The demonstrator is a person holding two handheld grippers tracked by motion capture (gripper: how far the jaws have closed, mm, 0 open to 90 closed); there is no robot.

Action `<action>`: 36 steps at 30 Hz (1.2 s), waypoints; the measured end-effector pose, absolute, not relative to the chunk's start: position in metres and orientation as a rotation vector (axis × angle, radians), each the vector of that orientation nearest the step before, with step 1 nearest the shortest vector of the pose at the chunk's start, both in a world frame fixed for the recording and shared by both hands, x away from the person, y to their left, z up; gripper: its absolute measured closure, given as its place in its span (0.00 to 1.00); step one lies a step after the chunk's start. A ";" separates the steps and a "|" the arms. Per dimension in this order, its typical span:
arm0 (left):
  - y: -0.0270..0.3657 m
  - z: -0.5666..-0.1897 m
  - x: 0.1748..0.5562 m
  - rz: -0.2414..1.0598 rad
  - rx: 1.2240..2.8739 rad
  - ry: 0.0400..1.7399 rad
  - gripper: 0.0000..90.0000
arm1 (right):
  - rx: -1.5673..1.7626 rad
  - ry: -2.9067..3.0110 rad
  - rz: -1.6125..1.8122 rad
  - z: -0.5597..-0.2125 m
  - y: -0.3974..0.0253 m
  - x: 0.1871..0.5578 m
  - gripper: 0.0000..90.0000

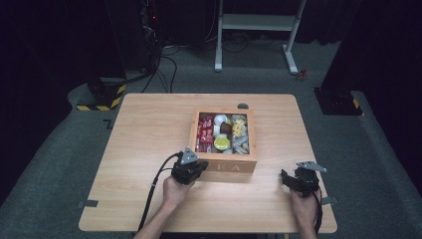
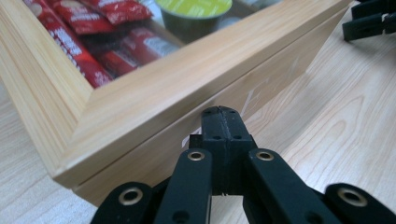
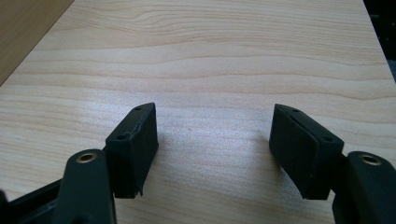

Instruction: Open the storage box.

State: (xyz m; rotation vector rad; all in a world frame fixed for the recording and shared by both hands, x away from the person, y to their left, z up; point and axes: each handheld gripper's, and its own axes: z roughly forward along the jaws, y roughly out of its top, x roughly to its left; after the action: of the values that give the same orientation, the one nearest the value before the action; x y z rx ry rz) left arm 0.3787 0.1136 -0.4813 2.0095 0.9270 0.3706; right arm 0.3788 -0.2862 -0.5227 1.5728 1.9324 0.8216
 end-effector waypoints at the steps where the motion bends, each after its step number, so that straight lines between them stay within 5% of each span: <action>1: 0.114 -0.480 0.379 0.372 2.012 0.922 1.00 | 1.574 1.932 0.822 -0.523 -0.286 0.379 0.36; 36: 0.113 -0.461 0.382 0.356 1.995 0.936 1.00 | 1.575 1.932 0.822 -0.523 -0.286 0.379 0.36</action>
State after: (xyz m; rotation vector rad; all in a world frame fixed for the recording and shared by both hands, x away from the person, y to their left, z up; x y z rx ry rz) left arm 0.3823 0.1128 -0.4614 1.9947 0.9364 0.3563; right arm 0.3788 -0.2861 -0.5226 1.5750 1.9321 0.8223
